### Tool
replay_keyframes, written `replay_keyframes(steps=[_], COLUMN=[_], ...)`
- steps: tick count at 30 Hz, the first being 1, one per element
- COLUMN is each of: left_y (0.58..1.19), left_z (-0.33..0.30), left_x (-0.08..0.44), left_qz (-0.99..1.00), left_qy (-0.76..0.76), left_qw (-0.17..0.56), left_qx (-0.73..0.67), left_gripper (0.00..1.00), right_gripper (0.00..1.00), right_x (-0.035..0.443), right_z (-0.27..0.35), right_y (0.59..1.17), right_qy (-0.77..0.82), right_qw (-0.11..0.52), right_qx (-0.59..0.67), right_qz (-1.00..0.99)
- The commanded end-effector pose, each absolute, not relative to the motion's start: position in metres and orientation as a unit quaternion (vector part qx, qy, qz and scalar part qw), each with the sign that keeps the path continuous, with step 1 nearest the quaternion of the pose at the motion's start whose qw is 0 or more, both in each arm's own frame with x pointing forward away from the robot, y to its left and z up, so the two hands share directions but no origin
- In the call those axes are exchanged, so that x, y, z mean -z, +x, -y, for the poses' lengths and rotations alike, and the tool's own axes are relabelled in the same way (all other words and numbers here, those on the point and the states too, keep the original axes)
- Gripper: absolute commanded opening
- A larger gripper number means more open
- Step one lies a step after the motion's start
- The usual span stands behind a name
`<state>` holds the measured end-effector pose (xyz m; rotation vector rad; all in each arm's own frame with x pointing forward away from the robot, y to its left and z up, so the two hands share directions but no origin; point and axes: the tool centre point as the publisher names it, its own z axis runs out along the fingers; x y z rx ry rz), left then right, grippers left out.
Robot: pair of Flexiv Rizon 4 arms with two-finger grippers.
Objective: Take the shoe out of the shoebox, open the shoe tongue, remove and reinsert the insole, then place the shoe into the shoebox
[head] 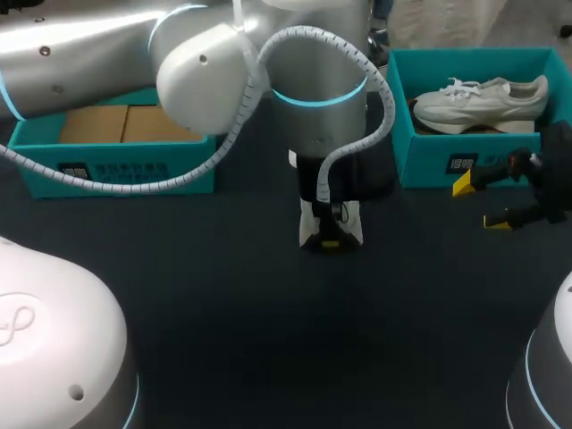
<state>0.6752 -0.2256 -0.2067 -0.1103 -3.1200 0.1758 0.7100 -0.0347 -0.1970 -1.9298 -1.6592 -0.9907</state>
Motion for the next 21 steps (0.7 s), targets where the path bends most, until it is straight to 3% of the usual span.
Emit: replay_keyframes(steps=[1, 21], left_y=[0.6743, 0.6737], left_z=[0.2173, 0.2167], left_x=[0.1906, 0.1884], left_qz=[0.997, 0.997], left_qy=[-0.039, -0.036], left_qw=[0.003, -0.001], left_qx=[-0.065, -0.073], left_gripper=[0.00, 0.00], right_gripper=[1.00, 1.00], right_x=[0.1974, 0.1974], right_z=[0.0338, 0.0338], right_y=[0.7099, 0.7099], right_qy=[-0.693, -0.693], right_qw=[0.203, 0.203], right_qx=[0.354, 0.354], right_qz=[0.594, 0.594])
